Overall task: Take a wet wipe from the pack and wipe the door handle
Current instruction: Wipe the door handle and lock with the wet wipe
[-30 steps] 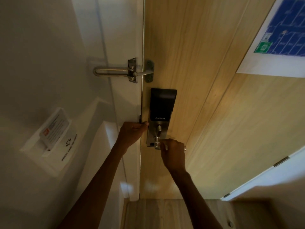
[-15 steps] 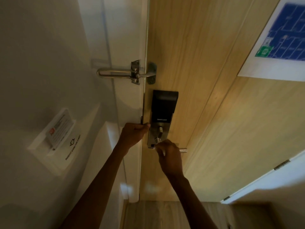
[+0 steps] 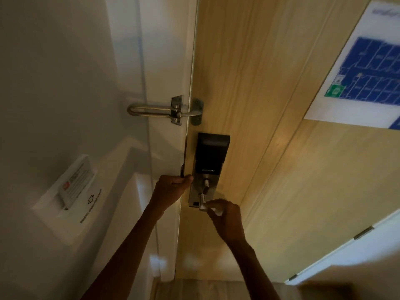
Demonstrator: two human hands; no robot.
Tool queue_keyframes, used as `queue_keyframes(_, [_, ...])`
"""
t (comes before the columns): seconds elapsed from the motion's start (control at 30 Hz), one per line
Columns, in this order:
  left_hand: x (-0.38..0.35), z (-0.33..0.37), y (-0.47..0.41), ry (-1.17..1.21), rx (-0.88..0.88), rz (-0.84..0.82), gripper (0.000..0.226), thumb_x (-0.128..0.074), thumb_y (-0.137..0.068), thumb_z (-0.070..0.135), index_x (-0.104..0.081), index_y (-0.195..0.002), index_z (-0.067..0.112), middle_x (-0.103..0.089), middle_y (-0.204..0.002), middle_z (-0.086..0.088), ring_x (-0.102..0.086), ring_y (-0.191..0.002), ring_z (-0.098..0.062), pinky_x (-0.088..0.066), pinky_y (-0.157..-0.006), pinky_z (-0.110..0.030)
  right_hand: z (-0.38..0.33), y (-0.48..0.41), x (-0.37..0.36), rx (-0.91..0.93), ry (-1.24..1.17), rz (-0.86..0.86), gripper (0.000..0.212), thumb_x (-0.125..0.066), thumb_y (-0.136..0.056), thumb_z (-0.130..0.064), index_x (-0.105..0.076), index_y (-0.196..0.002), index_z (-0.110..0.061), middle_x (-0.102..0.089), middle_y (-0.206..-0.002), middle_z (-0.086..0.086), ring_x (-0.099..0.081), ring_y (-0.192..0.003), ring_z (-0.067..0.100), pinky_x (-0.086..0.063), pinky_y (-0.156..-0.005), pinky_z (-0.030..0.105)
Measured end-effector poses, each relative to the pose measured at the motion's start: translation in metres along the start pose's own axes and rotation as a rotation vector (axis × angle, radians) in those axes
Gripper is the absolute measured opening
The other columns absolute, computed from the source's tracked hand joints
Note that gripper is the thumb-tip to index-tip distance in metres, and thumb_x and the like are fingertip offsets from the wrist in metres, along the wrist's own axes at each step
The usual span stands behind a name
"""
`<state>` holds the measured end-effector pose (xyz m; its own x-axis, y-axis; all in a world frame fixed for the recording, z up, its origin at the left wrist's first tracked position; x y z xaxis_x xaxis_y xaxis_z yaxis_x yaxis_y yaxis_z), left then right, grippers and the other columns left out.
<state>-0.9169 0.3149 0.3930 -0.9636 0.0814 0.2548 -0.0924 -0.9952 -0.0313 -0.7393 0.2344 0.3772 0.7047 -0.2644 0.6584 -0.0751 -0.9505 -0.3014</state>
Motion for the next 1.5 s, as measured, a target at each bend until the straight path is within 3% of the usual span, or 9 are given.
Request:
queue_keyframes(0.23, [-0.001, -0.003, 0.002, -0.124, -0.090, 0.006, 0.020, -0.067, -0.092, 0.022, -0.074, -0.110, 0.019, -0.074, -0.095, 0.010, -0.066, -0.077, 0.014, -0.055, -0.088, -0.023, 0.002, -0.016, -0.011, -0.071, -0.017, 0.099, 0.010, -0.071, -0.083, -0.012, -0.077, -0.088, -0.016, -0.076, -0.088, -0.004, -0.066, -0.075, -0.002, -0.056, -0.075, 0.019])
queue_keyframes(0.37, [-0.002, -0.001, 0.002, -0.218, -0.118, 0.019, 0.024, -0.066, -0.092, 0.022, -0.072, -0.114, 0.016, -0.073, -0.096, 0.005, -0.061, -0.073, 0.011, -0.047, -0.072, -0.004, 0.008, -0.016, 0.005, -0.026, 0.057, -0.049, 0.010, -0.072, -0.082, -0.012, -0.078, -0.088, -0.016, -0.076, -0.089, -0.004, -0.063, -0.078, -0.004, -0.041, -0.071, -0.001])
queue_keyframes(0.53, [-0.003, -0.002, 0.002, -0.252, -0.123, 0.029, 0.024, -0.066, -0.092, 0.019, -0.072, -0.115, 0.013, -0.077, -0.093, -0.002, -0.060, -0.066, 0.010, -0.046, -0.066, -0.001, 0.002, -0.021, -0.015, -0.118, 0.037, 0.081, 0.011, -0.067, -0.086, -0.009, -0.076, -0.090, -0.014, -0.075, -0.092, 0.001, -0.060, -0.074, -0.005, -0.049, -0.076, 0.009])
queue_keyframes(0.63, [-0.006, -0.006, 0.005, -0.325, -0.146, 0.020, 0.021, -0.063, -0.094, 0.017, -0.074, -0.111, 0.013, -0.069, -0.068, 0.006, -0.061, -0.055, 0.007, -0.047, -0.062, -0.004, -0.001, -0.005, -0.016, -0.072, 0.048, 0.080, 0.014, -0.064, -0.088, -0.011, -0.075, -0.096, -0.016, -0.075, -0.096, -0.002, -0.062, -0.079, -0.005, -0.045, -0.077, 0.006])
queue_keyframes(0.93, [-0.009, -0.011, 0.016, -0.363, -0.080, 0.023, 0.023, -0.063, -0.094, 0.019, -0.073, -0.114, 0.013, -0.076, -0.094, -0.010, -0.060, -0.069, -0.006, -0.040, -0.064, -0.006, 0.002, -0.010, -0.015, -0.111, 0.085, 0.063, 0.015, -0.063, -0.085, -0.003, -0.076, -0.086, -0.011, -0.076, -0.089, 0.006, -0.069, -0.081, 0.015, -0.038, -0.068, 0.005])
queue_keyframes(1.07, [-0.010, -0.005, 0.019, -0.320, -0.050, 0.032, 0.022, -0.063, -0.094, 0.016, -0.074, -0.112, 0.011, -0.076, -0.092, -0.012, -0.063, -0.067, -0.008, -0.044, -0.064, -0.012, 0.003, 0.007, 0.008, 0.067, 0.158, -0.029, 0.015, -0.065, -0.085, -0.004, -0.076, -0.091, -0.014, -0.076, -0.095, 0.000, -0.070, -0.086, 0.008, -0.043, -0.078, 0.008])
queue_keyframes(1.2, [-0.010, -0.006, 0.018, -0.302, -0.013, -0.011, 0.020, -0.060, -0.095, 0.017, -0.076, -0.106, 0.011, -0.076, -0.088, -0.015, -0.072, -0.082, -0.027, -0.058, -0.079, -0.033, 0.028, -0.017, 0.021, -0.061, 0.173, 0.016, 0.015, -0.066, -0.082, -0.003, -0.078, -0.084, -0.012, -0.076, -0.089, 0.005, -0.070, -0.083, 0.016, -0.044, -0.075, 0.015])
queue_keyframes(1.33, [-0.009, -0.004, 0.019, -0.297, 0.030, -0.050, 0.019, -0.059, -0.095, 0.020, -0.076, -0.091, 0.014, -0.072, -0.076, -0.013, -0.071, -0.080, -0.029, -0.055, -0.071, -0.033, -0.002, -0.004, -0.011, 0.006, 0.144, -0.003, 0.015, -0.064, -0.086, -0.004, -0.076, -0.088, -0.013, -0.075, -0.091, 0.003, -0.069, -0.081, 0.011, -0.048, -0.076, 0.016])
queue_keyframes(1.5, [-0.011, -0.003, 0.027, -0.229, 0.081, -0.042, 0.026, -0.060, -0.095, 0.019, -0.071, -0.117, 0.010, -0.074, -0.107, -0.017, -0.069, -0.099, -0.030, -0.055, -0.095, -0.044, 0.025, 0.008, 0.034, 0.123, 0.238, -0.024, 0.016, -0.068, -0.085, -0.010, -0.076, -0.097, -0.017, -0.076, -0.095, 0.001, -0.070, -0.083, 0.013, -0.051, -0.078, 0.022])
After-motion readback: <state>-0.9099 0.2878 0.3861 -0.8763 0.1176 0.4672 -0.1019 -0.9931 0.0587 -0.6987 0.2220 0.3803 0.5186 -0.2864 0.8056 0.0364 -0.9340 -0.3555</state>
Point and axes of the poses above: each hand's wrist, its own y-axis away from the middle knuckle, its own x-axis out of the back of the hand, z = x × y, the point moved 2 cm from there along -y, towards the middle knuckle
